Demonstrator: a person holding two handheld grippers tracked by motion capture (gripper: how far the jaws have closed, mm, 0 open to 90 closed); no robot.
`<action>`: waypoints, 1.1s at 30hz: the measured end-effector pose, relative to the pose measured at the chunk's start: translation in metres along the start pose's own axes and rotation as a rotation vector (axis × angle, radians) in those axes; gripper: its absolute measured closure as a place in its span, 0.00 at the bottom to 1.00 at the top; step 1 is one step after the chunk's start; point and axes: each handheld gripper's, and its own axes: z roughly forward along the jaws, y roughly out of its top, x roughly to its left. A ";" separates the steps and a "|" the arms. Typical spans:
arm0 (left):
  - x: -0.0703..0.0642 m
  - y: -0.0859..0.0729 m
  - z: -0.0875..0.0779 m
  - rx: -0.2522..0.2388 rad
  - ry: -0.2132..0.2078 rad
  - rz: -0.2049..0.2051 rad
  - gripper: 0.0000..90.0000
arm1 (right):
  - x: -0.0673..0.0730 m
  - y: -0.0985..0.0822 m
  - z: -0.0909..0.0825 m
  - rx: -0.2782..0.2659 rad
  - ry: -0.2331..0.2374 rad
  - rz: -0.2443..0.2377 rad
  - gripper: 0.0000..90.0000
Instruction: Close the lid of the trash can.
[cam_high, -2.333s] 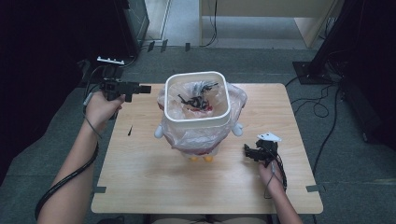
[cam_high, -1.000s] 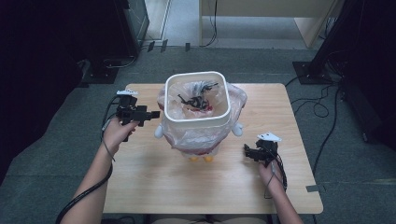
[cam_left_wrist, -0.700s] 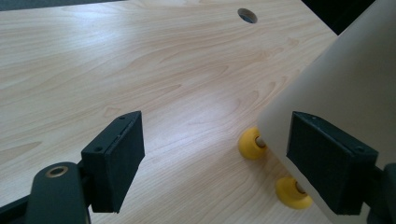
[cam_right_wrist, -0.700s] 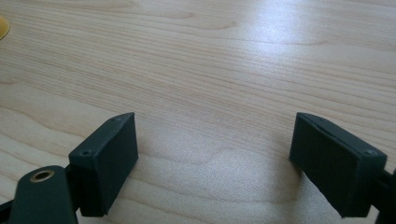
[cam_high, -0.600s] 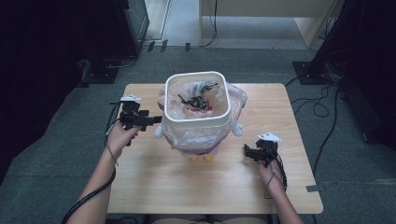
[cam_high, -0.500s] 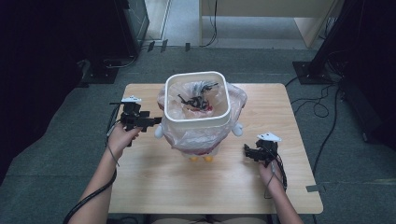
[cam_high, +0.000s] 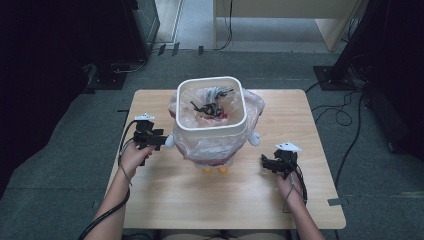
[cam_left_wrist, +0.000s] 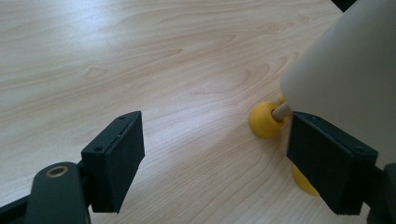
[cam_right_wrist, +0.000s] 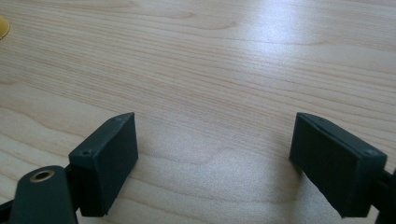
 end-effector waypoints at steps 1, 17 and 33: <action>0.001 -0.002 0.001 0.001 -0.002 -0.001 0.22 | 0.000 0.000 0.000 0.000 0.000 0.000 0.17; 0.007 -0.032 0.018 -0.035 -0.029 -0.006 0.22 | 0.000 0.000 0.000 0.000 0.000 0.000 0.17; 0.011 -0.058 0.029 -0.017 -0.013 0.006 0.22 | 0.000 0.000 0.000 0.001 0.000 0.000 0.17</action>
